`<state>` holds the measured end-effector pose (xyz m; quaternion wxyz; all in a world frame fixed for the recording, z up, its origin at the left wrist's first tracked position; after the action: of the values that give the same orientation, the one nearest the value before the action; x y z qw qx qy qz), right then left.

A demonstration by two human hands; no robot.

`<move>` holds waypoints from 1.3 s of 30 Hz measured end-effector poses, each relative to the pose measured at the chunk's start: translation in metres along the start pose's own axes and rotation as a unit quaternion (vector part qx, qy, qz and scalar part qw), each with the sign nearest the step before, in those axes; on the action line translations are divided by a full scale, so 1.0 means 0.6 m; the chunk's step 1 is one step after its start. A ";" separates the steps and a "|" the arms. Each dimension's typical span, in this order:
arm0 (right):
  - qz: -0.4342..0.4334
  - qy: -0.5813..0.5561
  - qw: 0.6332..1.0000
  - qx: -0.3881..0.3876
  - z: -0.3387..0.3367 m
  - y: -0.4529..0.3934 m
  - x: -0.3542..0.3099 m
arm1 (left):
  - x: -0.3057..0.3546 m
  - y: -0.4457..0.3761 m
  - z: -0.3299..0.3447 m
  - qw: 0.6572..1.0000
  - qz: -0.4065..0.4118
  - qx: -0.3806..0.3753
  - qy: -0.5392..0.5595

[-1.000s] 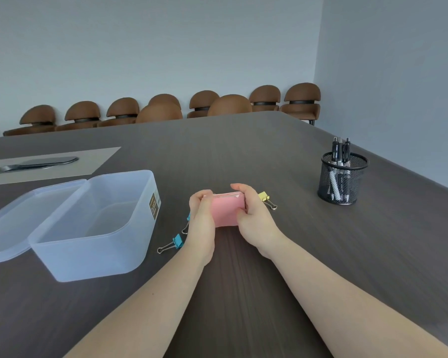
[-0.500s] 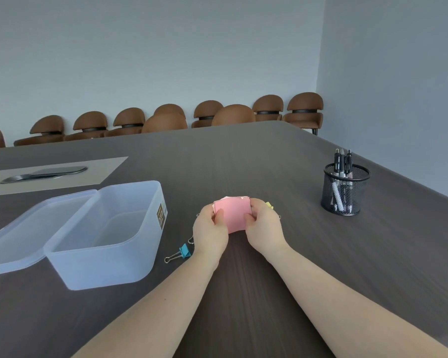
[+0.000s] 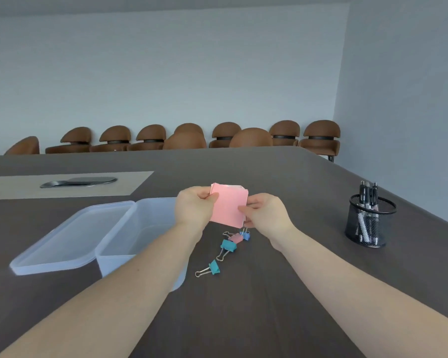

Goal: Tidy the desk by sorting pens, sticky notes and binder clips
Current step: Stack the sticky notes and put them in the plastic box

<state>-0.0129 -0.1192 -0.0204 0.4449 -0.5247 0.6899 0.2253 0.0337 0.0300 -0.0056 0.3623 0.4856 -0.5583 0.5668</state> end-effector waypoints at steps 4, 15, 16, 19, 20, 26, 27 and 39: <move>-0.015 -0.004 0.999 -0.032 0.042 -0.013 -0.066 | 0.017 -0.047 -0.074 1.000 -0.005 0.020 -0.024; 0.022 0.017 0.996 -0.086 0.126 -0.065 -0.063 | -0.060 -0.156 -0.163 0.939 -0.072 -0.018 -0.337; 0.028 0.028 0.994 -0.104 0.136 -0.067 -0.060 | -0.068 -0.162 -0.163 0.928 -0.075 -0.021 -0.365; 0.029 0.062 0.986 -0.154 0.166 -0.071 -0.055 | -0.087 -0.173 -0.156 0.902 -0.076 -0.035 -0.423; 0.028 0.066 0.983 -0.168 0.175 -0.072 -0.055 | -0.095 -0.177 -0.151 0.895 -0.072 -0.046 -0.438; 0.024 0.085 0.977 -0.192 0.196 -0.087 -0.059 | -0.137 -0.177 -0.127 0.794 -0.031 -0.108 -0.597; 0.023 0.088 0.977 -0.191 0.197 -0.089 -0.058 | -0.138 -0.176 -0.125 0.782 0.005 -0.102 -0.614; 0.008 0.078 0.978 -0.192 0.194 -0.089 -0.055 | -0.186 -0.176 -0.101 0.782 0.009 -0.222 -0.583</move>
<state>0.0825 -0.0297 -0.0423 0.2787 -0.6111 0.6703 0.3154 0.1553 0.1163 -0.0768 0.0603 0.6244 -0.7778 0.0397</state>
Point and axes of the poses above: each hand's wrist, its own y-axis away from the middle knuckle, its own z-axis out of the palm, x = y × z, the point moved 4 cm from there along -y, towards the middle knuckle, and after that the axes turned 10 degrees about y, right-handed, at the moved point
